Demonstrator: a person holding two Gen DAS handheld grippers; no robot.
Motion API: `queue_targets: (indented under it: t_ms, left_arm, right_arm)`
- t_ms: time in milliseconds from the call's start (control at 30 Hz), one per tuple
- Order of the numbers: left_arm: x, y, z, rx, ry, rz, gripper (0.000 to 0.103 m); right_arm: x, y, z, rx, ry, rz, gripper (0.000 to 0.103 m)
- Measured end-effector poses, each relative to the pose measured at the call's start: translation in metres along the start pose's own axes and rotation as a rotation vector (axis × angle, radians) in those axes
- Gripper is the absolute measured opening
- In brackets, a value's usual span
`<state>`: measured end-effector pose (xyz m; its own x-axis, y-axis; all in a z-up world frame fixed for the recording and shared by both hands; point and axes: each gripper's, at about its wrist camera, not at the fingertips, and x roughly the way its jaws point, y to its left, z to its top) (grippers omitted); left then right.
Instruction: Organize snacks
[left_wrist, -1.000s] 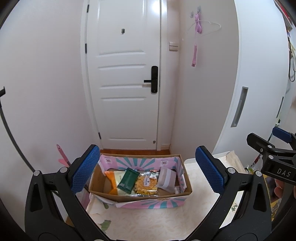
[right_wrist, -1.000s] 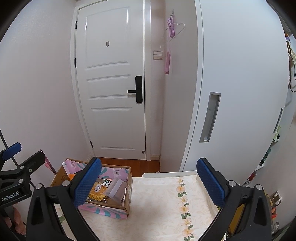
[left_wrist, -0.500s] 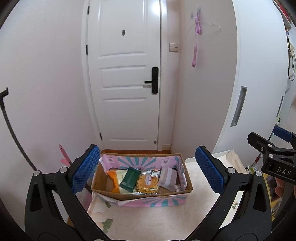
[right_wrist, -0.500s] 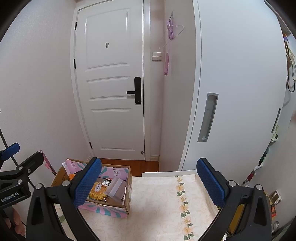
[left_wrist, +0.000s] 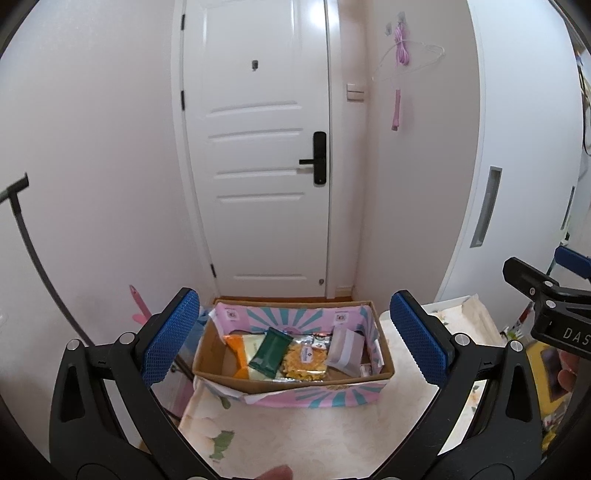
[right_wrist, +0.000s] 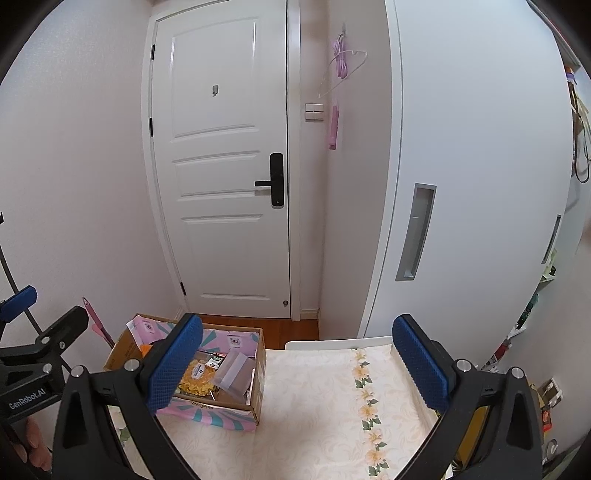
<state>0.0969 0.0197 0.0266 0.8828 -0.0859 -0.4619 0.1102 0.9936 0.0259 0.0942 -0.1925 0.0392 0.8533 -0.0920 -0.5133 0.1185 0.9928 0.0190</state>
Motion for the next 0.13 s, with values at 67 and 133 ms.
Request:
queue_targets:
  t_ms: [67,133]
  left_arm:
    - [-0.0016,0.0009,-0.0011,0.001,-0.008,0.004,0.103]
    - [-0.0031,0.0008,-0.0021,0.007,-0.016,0.021,0.103]
  right_arm:
    - [0.0,0.0003,-0.0003,0.0,0.002,0.001,0.102]
    - [-0.0005,0.0008,-0.0011,0.0,0.003,0.003,0.102]
